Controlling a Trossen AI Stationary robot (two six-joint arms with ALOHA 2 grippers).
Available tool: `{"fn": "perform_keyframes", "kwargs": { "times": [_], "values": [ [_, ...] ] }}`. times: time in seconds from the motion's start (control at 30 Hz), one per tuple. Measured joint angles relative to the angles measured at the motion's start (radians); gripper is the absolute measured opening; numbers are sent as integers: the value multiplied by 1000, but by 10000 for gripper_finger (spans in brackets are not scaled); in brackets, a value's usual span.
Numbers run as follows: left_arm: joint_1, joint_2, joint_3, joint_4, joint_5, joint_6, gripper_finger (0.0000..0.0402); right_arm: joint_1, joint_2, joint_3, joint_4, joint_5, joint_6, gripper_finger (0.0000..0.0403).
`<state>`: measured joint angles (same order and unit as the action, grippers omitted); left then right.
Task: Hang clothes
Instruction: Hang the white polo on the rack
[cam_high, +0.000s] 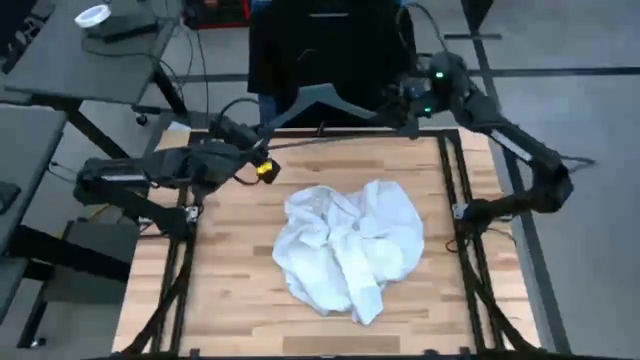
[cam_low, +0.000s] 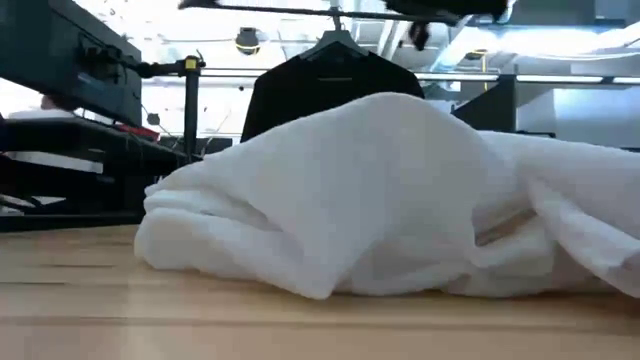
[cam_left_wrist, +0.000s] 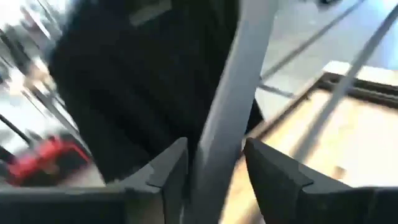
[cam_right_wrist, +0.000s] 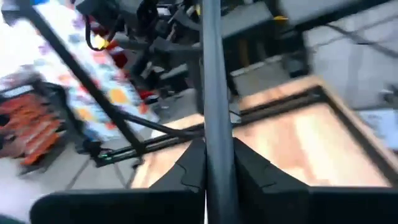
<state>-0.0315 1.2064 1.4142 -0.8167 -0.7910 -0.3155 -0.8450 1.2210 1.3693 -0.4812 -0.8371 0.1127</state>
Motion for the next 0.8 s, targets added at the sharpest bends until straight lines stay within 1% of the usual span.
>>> {"fn": "perform_keyframes", "kwargs": {
  "times": [0.1, 0.13, 0.2, 0.27, 0.33, 0.47, 0.57, 0.63, 0.7, 0.8],
  "values": [
    [44, 10, -9, -118, 201, -98, 153, -29, -95, 2, -155, 131, -35, 29],
    [62, 19, -19, -140, 246, -107, 152, -33, -130, 2, -203, 179, -42, 29],
    [106, 25, -48, -130, 329, -100, 152, -37, -195, 3, -271, 243, -58, 29],
    [156, 47, -83, -98, 444, -90, 152, -33, -252, 3, -341, 282, -61, 29],
    [211, 74, -117, -56, 559, -81, 152, -34, -304, 3, -370, 303, -57, 29],
    [315, 184, -181, 35, 759, -4, 152, -36, -389, 3, -403, 338, -38, 29],
    [364, 296, -212, 159, 890, 88, 152, -35, -421, 3, -417, 330, -38, 29],
    [383, 386, -220, 237, 943, 160, 152, -34, -434, 3, -429, 323, -38, 29],
    [398, 470, -222, 267, 948, 220, 152, -34, -446, 3, -445, 325, -40, 29],
    [431, 575, -222, 312, 947, 256, 151, -34, -453, 2, -462, 331, -39, 29]
  ]
}}
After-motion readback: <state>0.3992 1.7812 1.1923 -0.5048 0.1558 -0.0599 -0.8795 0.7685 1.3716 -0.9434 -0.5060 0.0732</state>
